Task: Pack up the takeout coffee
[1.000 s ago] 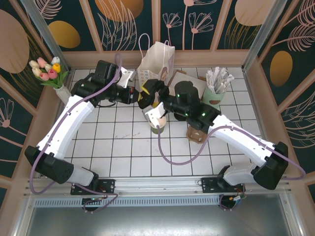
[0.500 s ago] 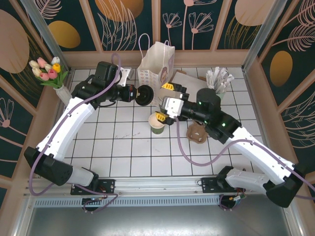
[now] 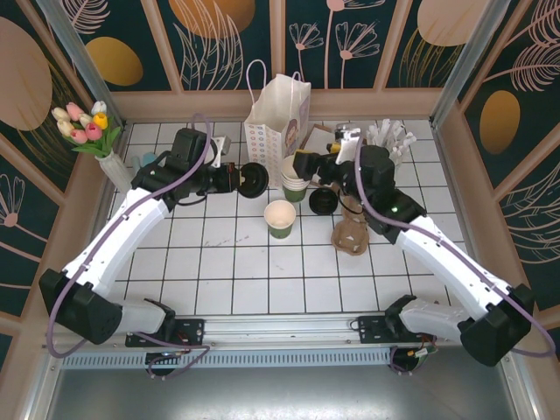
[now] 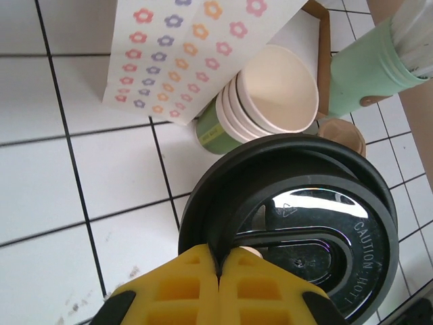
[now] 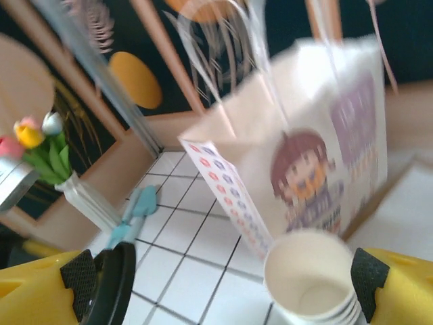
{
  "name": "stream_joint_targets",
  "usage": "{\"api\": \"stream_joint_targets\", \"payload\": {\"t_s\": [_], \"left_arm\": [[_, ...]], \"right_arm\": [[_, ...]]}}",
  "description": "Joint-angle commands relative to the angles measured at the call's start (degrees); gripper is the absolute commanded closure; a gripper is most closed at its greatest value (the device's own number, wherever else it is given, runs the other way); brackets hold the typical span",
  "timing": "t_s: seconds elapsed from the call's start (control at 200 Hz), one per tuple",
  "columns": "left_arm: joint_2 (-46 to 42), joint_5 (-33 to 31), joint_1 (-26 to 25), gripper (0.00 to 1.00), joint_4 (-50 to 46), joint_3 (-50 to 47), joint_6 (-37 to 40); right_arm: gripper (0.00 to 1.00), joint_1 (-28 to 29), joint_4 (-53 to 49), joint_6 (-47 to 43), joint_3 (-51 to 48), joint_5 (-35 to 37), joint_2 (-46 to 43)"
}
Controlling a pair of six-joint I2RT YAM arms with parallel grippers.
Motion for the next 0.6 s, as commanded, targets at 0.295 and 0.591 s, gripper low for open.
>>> {"api": "stream_joint_targets", "payload": {"t_s": [0.295,0.591], "left_arm": [[4.0,-4.3,-7.3,1.00,1.7,-3.0,-13.1],[7.5,-8.9,-9.9,1.00,4.2,-5.8,-17.7]], "right_arm": [[0.01,-3.1,2.6,27.6,-12.1,-9.5,2.8],[0.01,-6.3,8.9,28.6,-19.6,-17.1,2.1]]}}
